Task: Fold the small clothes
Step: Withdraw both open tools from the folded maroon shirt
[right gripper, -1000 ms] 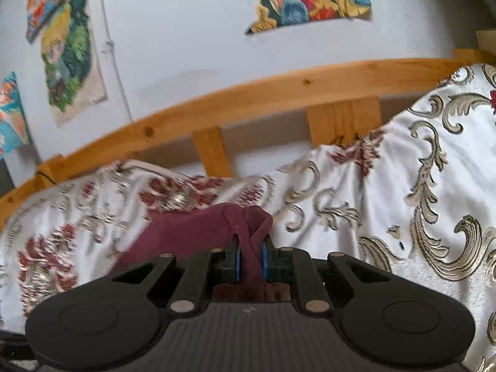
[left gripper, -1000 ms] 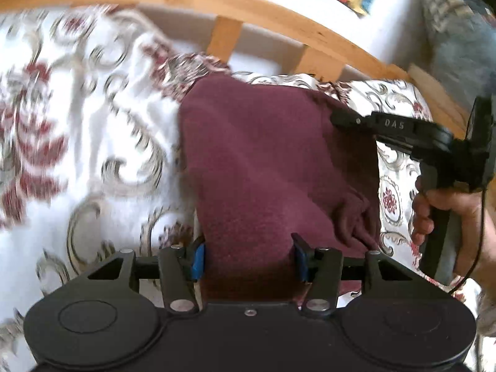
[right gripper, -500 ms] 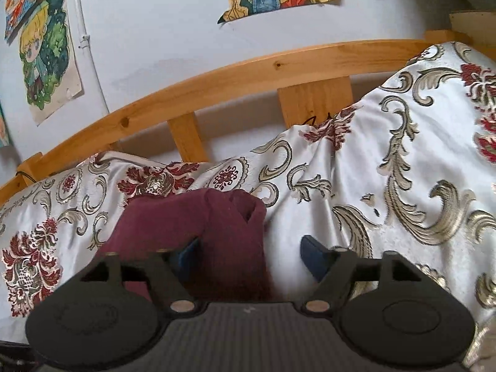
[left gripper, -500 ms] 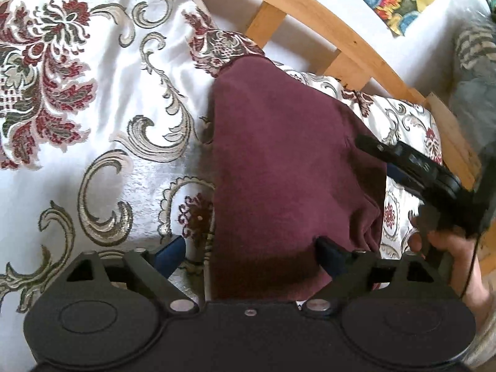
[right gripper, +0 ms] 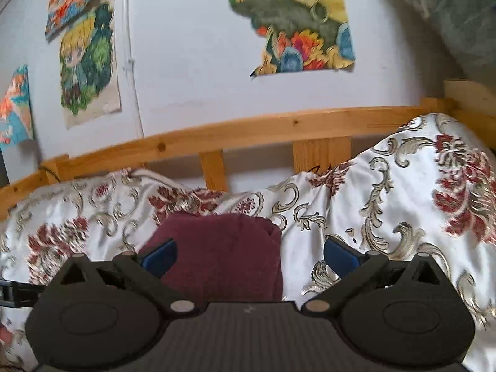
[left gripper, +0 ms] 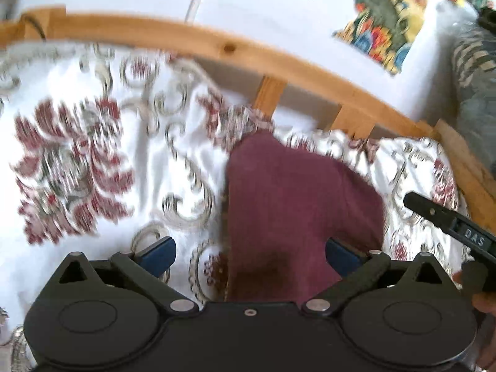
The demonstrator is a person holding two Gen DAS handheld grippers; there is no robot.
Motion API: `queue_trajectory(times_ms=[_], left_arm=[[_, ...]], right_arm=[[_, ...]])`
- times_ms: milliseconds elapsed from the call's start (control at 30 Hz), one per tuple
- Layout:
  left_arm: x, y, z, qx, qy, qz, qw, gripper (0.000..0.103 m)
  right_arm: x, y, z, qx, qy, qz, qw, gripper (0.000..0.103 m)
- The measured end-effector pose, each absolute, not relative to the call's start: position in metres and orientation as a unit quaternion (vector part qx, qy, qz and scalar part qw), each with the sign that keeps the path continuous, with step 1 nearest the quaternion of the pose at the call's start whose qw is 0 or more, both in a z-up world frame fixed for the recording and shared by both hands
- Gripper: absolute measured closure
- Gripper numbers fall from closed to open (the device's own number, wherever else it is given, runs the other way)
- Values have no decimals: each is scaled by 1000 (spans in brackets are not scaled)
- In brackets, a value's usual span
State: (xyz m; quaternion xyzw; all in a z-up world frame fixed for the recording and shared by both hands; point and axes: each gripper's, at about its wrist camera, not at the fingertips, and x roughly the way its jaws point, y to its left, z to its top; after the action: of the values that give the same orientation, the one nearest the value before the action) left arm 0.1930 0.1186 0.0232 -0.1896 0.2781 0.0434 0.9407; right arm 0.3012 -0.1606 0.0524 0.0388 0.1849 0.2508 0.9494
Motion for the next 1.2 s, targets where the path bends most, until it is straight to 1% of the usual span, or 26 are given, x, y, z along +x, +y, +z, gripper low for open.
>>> queue_trajectory(times_ms=[200,467,667,967,1200], left_arm=[[158,102,50,-160,238,57,956,1],[99,79,82,-61,215,64,973,1],[63,76,93,-49,200,67,976,1],[34,71,85,-37,215,99,971,1],[29,56,65,-24,218,91,972,1]], right_arm=[[256,-169,73,61,164,253,951,0],[180,-187,98,41,114,254,960,0],[140,-201,114,42,99,247,963,0],[97,-221,109,88,122,251,956,0],[70,-224,89,60,117,238,962,0]])
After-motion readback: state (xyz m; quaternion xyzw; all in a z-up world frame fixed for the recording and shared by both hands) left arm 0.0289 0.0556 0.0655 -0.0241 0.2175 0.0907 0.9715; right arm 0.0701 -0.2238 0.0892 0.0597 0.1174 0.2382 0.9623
